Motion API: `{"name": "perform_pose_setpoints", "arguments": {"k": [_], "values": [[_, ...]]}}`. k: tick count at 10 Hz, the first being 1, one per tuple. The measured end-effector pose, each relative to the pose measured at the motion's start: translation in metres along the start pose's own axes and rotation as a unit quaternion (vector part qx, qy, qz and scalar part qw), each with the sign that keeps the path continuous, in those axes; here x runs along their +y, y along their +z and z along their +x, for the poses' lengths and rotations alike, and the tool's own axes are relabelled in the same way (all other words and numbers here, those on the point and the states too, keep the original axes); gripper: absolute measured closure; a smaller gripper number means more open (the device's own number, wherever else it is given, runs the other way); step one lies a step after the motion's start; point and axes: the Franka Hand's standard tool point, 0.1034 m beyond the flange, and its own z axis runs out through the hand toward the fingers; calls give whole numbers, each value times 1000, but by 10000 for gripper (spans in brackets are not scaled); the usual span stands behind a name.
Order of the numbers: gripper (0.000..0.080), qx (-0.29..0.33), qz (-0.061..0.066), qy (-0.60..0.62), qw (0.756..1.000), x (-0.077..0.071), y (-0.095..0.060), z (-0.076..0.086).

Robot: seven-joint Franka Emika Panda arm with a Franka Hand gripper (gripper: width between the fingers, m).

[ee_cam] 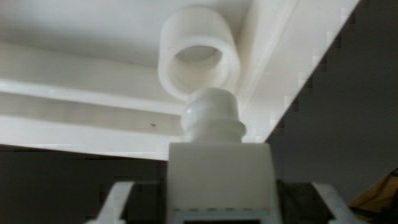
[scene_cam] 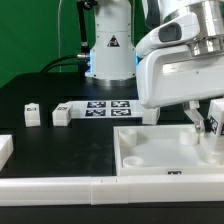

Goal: Assemble one leg

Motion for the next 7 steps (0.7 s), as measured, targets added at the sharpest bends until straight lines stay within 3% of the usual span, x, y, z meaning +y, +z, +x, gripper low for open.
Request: {"name": "perform_pose_setpoints", "arguments": {"k": [7], "values": [[508,11,-8,-3,1000,11,7,-7]]}}
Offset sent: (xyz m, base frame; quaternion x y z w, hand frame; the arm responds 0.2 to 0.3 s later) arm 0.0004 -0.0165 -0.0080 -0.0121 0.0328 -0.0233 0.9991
